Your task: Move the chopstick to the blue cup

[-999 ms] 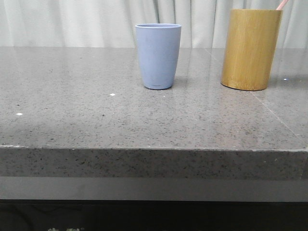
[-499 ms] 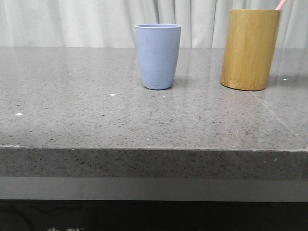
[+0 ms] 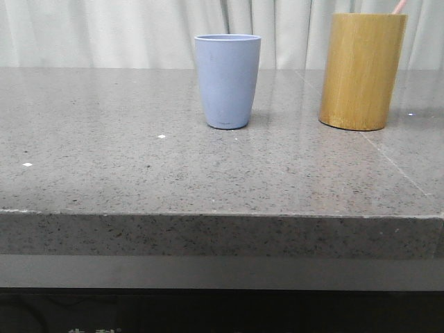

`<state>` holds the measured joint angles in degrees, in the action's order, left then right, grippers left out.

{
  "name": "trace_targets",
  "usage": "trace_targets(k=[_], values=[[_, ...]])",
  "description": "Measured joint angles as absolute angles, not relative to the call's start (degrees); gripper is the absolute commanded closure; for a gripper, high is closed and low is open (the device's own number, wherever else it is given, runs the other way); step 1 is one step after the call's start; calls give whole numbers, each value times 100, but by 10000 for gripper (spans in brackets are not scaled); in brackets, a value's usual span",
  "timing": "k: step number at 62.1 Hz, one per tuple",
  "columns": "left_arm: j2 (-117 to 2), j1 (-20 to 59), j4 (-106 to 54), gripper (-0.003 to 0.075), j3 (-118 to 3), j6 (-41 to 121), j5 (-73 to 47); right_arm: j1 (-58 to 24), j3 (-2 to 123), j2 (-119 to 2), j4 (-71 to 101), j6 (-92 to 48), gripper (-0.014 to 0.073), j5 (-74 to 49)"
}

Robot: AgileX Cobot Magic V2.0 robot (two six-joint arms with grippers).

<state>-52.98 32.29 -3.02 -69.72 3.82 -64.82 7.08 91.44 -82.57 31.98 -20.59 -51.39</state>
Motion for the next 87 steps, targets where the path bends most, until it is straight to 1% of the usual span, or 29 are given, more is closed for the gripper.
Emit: trace_targets(k=[8,17,23,31,42,49,55,65,70,73,77,82,85,87], values=[[-5298,3229,-302,356,-6972,382,-6482,708,9757,-7857,3173,-2059,662,-5430],[-5298,3229,-302,356,-6972,382,-6482,483,10209,-7484,3156,-2059,662,-5577],[-5298,3229,-302,356,-6972,382,-6482,76,10330,-7319,3156,-2070,662,-5582],[-5298,3229,-302,356,-6972,382,-6482,-689,10353,-7352,2950,-2078,655,-5543],[-5298,3229,-302,356,-6972,382,-6482,-1785,10353,-7895,2213,-2083,652,-5347],[-5298,3229,-302,356,-6972,382,-6470,-2403,10353,-8503,1544,-2083,652,-5164],[-5298,3229,-302,356,-6972,382,-6470,-2647,10328,-8964,1175,-2083,652,-4943],[-5298,3229,-302,356,-6972,382,-6459,-2748,10322,-9536,1050,-2083,641,-4693],[-5298,3229,-302,356,-6972,382,-6459,-2748,10322,-9734,1050,-2083,574,-4625],[-5298,3229,-302,356,-6972,382,-6449,-2748,10322,-9843,1050,-2083,505,-4584],[-5298,3229,-302,356,-6972,382,-6449,-2748,10322,-9920,1096,-2083,383,-4561],[-5298,3229,-302,356,-6972,382,-6449,-2748,10322,-9956,1121,-2083,263,-4549],[-5298,3229,-302,356,-6972,382,-6438,-2748,10322,-9956,1160,-2083,218,-4549],[-5298,3229,-302,356,-6972,382,-6438,-2748,10322,-9944,1169,-2083,207,-4549]])
